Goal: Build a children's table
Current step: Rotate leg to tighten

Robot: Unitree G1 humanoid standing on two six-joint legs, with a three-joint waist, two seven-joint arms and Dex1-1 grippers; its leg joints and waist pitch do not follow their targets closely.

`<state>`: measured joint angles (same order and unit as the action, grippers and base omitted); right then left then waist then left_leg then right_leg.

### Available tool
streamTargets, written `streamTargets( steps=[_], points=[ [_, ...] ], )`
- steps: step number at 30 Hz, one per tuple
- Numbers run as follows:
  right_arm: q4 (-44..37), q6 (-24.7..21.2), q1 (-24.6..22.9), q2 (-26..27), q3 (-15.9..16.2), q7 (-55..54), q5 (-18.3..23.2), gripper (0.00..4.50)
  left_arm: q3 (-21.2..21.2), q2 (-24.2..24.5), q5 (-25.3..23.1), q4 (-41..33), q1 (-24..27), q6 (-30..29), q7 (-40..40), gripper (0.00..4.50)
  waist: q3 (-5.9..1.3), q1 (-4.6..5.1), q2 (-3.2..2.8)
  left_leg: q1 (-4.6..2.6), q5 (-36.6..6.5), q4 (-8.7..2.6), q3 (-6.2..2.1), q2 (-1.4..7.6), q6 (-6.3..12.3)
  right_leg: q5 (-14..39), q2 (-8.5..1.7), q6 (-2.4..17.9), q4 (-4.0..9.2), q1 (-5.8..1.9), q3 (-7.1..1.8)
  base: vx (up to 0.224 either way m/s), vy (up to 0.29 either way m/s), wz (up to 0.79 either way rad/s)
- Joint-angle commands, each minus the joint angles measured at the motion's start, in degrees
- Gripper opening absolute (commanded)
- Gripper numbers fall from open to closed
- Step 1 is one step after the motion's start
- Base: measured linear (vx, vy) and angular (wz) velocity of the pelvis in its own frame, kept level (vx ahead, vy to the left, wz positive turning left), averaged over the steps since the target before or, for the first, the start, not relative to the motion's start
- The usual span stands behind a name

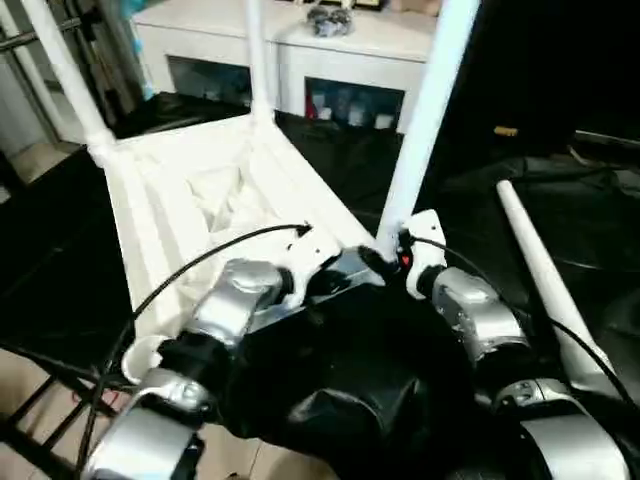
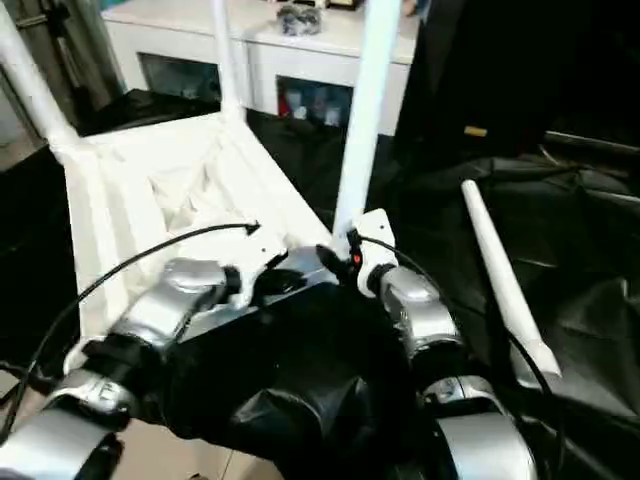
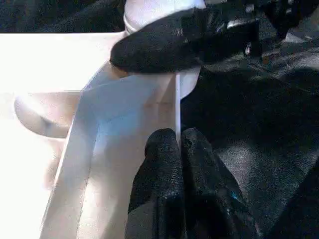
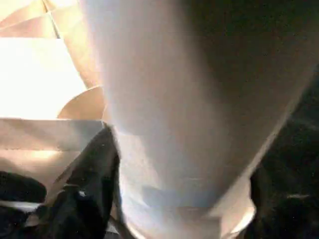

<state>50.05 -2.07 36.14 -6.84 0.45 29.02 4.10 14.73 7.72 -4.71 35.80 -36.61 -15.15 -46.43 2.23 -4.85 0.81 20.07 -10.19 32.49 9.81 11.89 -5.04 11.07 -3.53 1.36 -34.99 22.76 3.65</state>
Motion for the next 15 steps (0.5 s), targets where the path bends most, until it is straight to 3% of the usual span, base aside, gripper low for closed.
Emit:
streamTargets(
  steps=[1, 5, 8, 11, 15],
  points=[
    [3.27, -1.58, -0.94, 2.35, 3.15, 1.69, -1.25, 3.67, 0.86, -2.34, 2.29, -1.37, -1.09, 1.72, -1.46, 0.0, -2.94, 0.09, 0.21, 0.16, -10.34, -3.28, 0.03, 1.12, 2.23, 11.21, -4.19, 10.54, 4.69, -2.8, -2.63, 0.0, 0.0, 0.0],
    [1.56, 1.16, -1.23, 0.07, 4.23, 9.14, -0.74, 3.88, 1.52, 0.38, 3.15, -3.28, 0.2, 2.55, -6.66, 0.0, -3.0, 0.06, 0.27, 0.16, -11.55, -3.29, -0.03, 1.13, 2.48, 12.9, -4.3, 10.19, 4.82, -2.96, -2.62, 0.0, 0.0, 0.0],
    [-0.72, 3.21, -2.29, -1.96, 5.49, 16.26, -0.26, 3.88, 1.81, 2.3, 3.78, -4.64, 1.09, 2.81, -10.21, 0.0, -3.07, 0.05, 0.31, 0.19, -10.13, -3.21, 0.0, 1.24, 2.97, 9.67, -4.24, 11.1, 4.4, -2.99, -2.67, 0.0, 0.0, 0.0],
    [-4.23, 4.58, -3.9, -4.7, 6.64, 25.39, 1.25, 3.88, 2.11, 4.93, 4.59, -6.28, 2.18, 2.76, -14.64, 0.0, -3.21, -0.19, 0.4, 0.3, -8.21, -2.98, 0.08, 1.33, 4.58, 3.93, -4.17, 12.85, 3.76, -3.22, -2.65, 0.0, 0.0, 0.0],
    [-6.85, 3.09, -4.87, -6.8, 6.92, 32.96, 3.46, 3.88, 2.54, 7.24, 5.35, -7.33, 2.93, 3.0, -18.62, 0.0, -3.04, -0.42, 0.27, 0.07, -9.12, -2.97, 0.28, 1.49, 5.05, 4.6, -4.03, 13.67, 3.88, -3.08, -2.5, 0.0, 0.0, 0.0]
  ],
)
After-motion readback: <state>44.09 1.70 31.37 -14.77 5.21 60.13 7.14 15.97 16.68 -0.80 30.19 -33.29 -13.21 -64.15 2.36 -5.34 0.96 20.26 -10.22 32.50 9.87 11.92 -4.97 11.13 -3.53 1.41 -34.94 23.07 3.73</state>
